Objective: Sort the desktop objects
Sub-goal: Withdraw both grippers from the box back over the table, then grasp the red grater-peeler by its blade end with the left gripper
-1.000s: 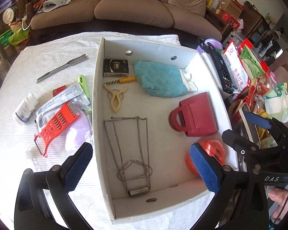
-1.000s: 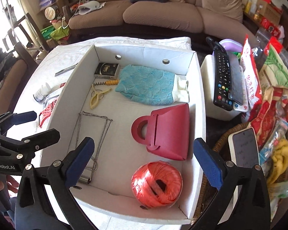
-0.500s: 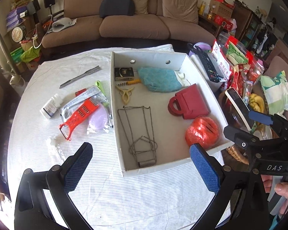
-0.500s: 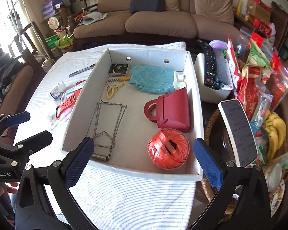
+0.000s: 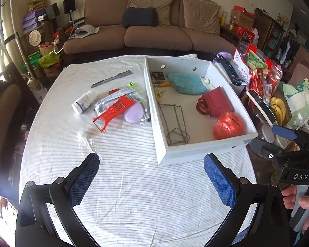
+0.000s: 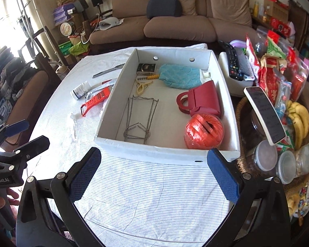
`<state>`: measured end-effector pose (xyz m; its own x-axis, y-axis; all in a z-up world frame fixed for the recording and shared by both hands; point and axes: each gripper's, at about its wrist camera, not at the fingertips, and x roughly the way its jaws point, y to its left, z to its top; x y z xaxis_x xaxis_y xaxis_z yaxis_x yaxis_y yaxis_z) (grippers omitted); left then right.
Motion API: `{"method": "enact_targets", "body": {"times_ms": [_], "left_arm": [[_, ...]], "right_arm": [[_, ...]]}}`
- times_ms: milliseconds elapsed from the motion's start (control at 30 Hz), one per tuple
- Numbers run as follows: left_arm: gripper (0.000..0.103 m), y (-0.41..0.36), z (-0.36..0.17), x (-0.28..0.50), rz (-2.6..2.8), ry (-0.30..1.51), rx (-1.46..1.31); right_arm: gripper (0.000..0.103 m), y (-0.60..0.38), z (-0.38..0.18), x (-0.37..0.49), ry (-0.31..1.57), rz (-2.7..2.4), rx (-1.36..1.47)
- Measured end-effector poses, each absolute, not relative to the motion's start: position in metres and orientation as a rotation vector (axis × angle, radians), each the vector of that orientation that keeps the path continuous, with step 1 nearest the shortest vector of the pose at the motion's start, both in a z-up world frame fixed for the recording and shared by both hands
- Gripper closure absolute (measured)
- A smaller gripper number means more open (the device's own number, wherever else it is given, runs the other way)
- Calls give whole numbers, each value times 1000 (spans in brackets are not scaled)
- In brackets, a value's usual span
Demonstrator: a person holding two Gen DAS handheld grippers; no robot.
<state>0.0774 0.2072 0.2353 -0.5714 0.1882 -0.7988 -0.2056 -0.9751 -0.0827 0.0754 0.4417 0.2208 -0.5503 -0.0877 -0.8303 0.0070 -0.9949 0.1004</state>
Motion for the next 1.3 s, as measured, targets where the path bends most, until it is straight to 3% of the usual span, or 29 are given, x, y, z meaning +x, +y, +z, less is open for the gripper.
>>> {"method": "enact_targets", "body": {"times_ms": [600, 1100, 1300], "left_arm": [[0, 46, 182, 87, 2764, -59, -1354], [0, 7, 90, 38, 2738, -247, -1462], [0, 13, 68, 8, 2714, -232, -1481]], "right_arm": [[0, 330, 177, 67, -176, -2586, 1375], [0, 226, 154, 15, -127, -2480, 1264], [0, 204, 127, -18, -140, -2451, 1310]]}}
